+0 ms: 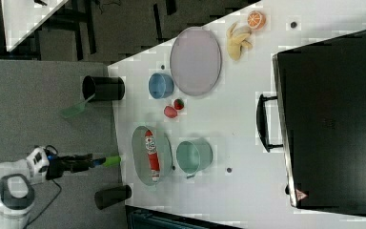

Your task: Pick ketchup from strainer and place it on the table

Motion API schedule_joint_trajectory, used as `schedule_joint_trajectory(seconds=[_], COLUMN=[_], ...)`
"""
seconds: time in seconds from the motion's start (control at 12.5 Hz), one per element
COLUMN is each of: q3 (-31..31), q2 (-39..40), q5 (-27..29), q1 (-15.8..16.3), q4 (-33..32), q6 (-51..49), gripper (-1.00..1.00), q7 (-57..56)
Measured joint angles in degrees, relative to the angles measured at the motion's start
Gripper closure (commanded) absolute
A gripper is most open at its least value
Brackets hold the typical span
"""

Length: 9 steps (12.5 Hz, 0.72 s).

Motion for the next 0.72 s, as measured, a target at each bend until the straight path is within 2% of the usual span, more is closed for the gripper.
schedule_joint_trajectory(seconds=[0.16, 0.4, 0.72], q3=[1.8, 2.1, 0.7], q2=[2.4, 9.5, 19.8], q5=[-1.4, -7.7, -14.0], q1=[0.2, 0.7, 0.3], q4=[-4.7, -10.9, -13.1], q6=[7.5, 18.8, 24.6], gripper=[-1.00, -1.00, -1.00], q7=[0.0, 0.1, 0.9])
